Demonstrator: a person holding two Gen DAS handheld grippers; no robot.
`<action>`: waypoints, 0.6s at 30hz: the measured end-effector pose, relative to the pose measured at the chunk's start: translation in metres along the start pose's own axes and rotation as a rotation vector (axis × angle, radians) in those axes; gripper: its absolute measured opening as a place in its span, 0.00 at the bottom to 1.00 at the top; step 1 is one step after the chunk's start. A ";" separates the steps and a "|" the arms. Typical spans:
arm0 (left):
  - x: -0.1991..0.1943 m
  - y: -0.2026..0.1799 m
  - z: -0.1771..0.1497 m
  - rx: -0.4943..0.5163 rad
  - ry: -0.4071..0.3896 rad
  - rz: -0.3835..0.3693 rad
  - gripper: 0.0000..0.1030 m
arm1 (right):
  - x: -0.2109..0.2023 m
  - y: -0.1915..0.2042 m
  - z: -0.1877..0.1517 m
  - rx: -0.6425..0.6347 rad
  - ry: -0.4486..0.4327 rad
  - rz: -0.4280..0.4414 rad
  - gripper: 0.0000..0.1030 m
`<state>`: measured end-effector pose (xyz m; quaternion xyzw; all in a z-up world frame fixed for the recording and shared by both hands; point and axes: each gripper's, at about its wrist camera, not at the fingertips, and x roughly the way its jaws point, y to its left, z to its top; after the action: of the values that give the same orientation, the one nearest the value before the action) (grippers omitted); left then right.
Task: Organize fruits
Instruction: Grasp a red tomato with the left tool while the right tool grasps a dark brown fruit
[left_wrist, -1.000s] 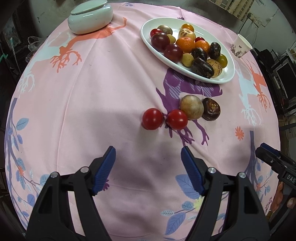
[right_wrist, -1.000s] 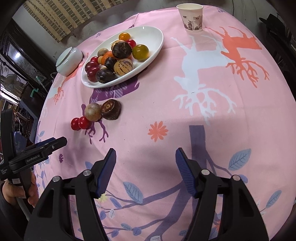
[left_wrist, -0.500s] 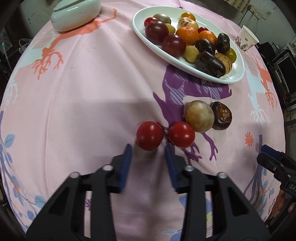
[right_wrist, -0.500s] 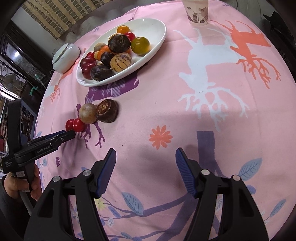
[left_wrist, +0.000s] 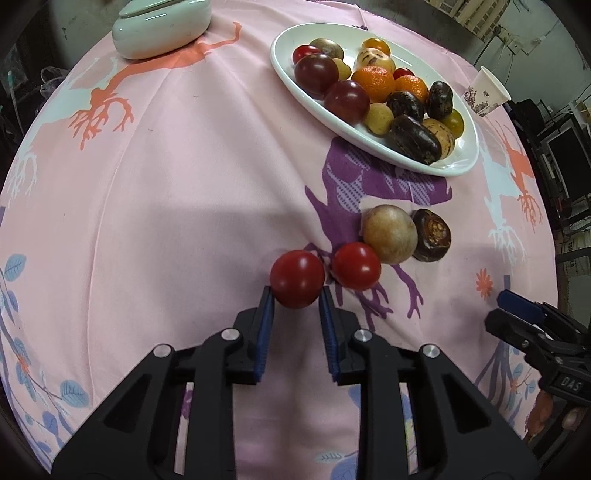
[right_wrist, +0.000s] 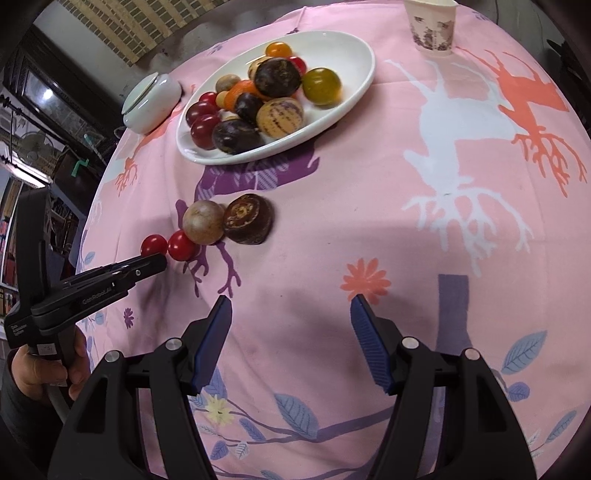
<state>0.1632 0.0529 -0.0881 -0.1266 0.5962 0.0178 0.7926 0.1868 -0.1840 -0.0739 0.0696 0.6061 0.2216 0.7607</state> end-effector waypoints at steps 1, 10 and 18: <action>-0.002 0.001 -0.002 -0.001 -0.002 -0.002 0.24 | 0.002 0.004 0.001 -0.017 -0.001 -0.005 0.65; -0.007 0.007 -0.008 -0.020 -0.003 -0.011 0.24 | 0.030 0.045 0.021 -0.276 -0.018 -0.088 0.65; -0.004 0.013 -0.003 -0.033 -0.002 -0.012 0.24 | 0.051 0.049 0.038 -0.310 0.006 -0.086 0.63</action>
<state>0.1568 0.0649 -0.0869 -0.1433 0.5942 0.0228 0.7911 0.2192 -0.1126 -0.0915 -0.0754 0.5695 0.2801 0.7691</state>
